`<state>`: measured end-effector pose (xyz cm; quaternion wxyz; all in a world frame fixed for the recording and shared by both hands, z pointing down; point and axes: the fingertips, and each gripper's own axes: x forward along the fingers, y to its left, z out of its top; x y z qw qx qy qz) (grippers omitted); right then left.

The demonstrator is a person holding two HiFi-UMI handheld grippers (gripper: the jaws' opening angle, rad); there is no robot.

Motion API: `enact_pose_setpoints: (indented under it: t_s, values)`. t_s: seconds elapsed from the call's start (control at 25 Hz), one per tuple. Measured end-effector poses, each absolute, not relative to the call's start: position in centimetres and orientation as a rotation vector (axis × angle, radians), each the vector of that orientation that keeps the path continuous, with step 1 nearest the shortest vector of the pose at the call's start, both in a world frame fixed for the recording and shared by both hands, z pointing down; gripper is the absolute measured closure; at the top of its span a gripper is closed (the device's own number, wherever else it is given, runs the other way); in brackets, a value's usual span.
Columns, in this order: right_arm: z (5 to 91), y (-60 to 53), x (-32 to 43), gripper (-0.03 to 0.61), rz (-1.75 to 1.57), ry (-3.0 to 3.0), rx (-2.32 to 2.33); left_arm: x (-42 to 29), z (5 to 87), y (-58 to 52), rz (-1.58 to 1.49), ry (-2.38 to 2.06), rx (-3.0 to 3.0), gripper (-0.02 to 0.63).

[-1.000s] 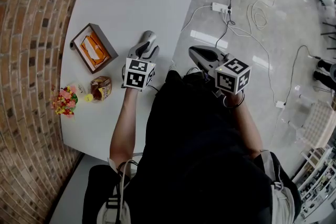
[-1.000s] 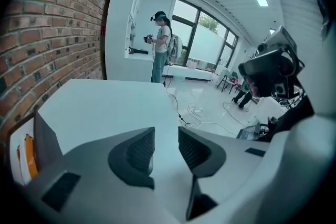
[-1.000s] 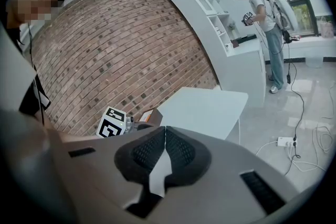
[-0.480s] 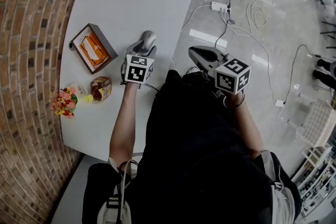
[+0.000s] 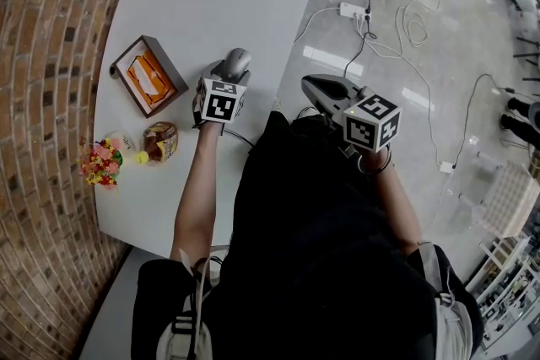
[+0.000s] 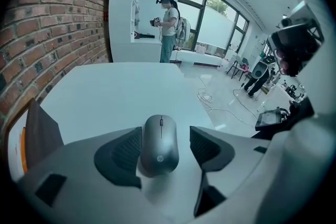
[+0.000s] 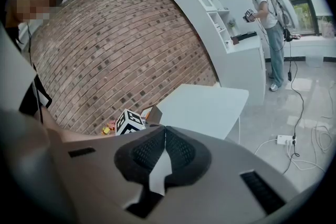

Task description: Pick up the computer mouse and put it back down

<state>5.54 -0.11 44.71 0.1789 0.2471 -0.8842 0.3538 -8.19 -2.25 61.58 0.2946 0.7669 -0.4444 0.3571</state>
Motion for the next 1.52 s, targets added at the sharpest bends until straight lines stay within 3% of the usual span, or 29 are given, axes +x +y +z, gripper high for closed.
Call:
enact_pose_setpoints:
  t_s: [0.52, 1.52]
  values:
    - [45.0, -0.3, 5.8, 0.561, 1.007, -2.482, 0.705, -8.4, 64.4, -2.4, 0.983, -1.138, 1.968, 0.288]
    - [45.3, -0.4, 6.1, 0.561, 1.019, -2.469, 0.718, -9.2, 66.4, -2.6, 1.035, -1.152, 1.921, 0.298]
